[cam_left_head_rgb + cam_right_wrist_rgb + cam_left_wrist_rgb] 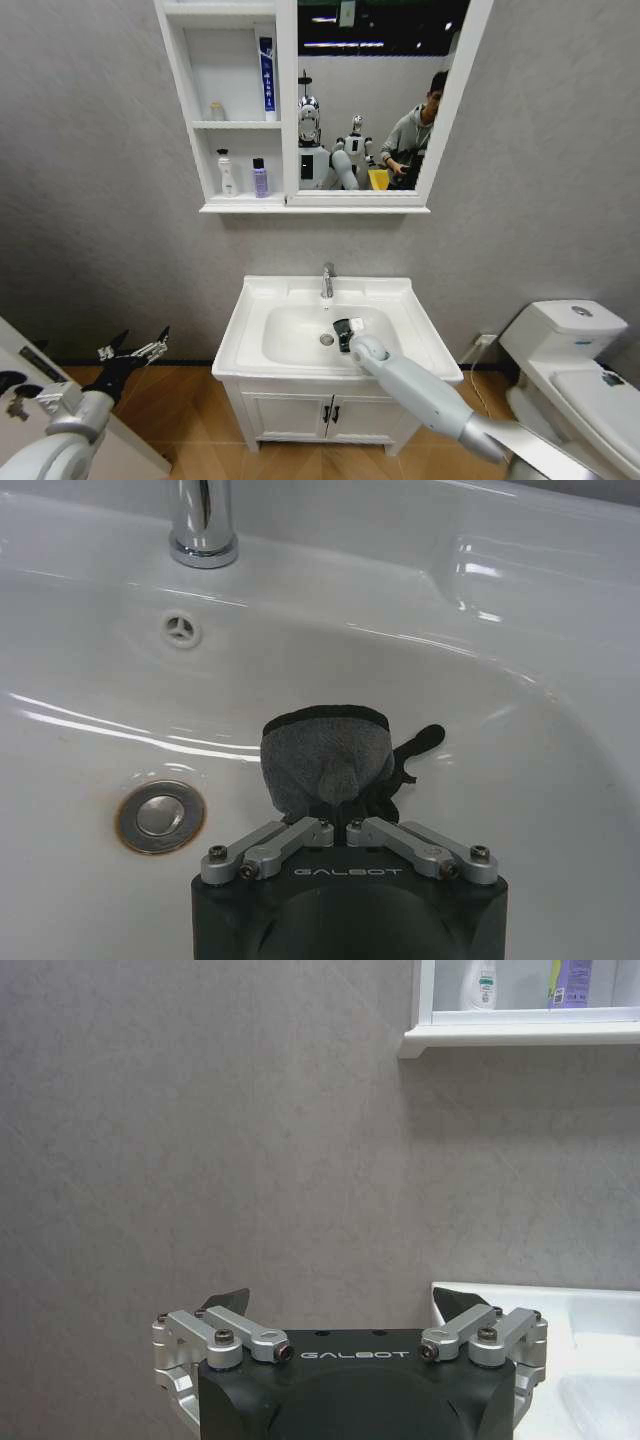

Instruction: Move facial cleanser and shampoo from washbasin to cabinet, then wipe washbasin with towel.

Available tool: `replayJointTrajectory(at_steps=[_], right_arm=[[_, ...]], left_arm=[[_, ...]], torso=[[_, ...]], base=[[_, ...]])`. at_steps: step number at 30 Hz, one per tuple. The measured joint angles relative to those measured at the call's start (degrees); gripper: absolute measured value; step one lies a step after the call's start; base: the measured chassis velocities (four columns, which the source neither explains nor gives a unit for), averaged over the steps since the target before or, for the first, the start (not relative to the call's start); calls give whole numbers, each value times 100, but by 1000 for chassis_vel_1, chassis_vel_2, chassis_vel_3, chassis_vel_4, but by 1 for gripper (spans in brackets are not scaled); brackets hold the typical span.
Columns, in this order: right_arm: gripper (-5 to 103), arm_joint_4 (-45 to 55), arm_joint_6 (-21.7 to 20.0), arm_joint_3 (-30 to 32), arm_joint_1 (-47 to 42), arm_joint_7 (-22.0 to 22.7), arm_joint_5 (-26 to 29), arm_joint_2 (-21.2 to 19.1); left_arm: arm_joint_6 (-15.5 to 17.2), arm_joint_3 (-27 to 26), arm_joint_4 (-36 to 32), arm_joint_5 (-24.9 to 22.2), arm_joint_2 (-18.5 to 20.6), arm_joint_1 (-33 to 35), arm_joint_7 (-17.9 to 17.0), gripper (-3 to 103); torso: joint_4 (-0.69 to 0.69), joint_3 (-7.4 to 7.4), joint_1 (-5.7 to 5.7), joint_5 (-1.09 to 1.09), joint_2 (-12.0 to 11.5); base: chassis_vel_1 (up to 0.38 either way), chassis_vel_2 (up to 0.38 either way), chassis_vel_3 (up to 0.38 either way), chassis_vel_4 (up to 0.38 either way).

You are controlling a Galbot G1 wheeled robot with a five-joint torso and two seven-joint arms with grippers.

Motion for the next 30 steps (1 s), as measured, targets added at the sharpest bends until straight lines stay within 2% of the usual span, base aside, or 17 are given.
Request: replayJointTrajectory(at_steps=[6, 14, 18, 30], right_arm=[[1, -130, -15, -14, 15, -41, 4, -8], [1, -760, -1, -221, 155, -197, -35, 461], [1, -1071, 53, -241, 227, -378, -37, 870], [1, -1276, 166, -455, 374, -716, -154, 1516]], left_arm=[[0, 0, 0, 0, 0, 0, 0, 100], [0, 0, 0, 0, 0, 0, 0, 100], [0, 0, 0, 0, 0, 0, 0, 100], [0, 0, 0, 0, 0, 0, 0, 100]], torso=[[1, 0, 0, -1, 0], [2, 0, 0, -4, 0], [1, 0, 0, -3, 0], [2, 0, 0, -2, 0]], base=[[0, 0, 0, 0], [0, 0, 0, 0], [0, 0, 0, 0], [0, 0, 0, 0]])
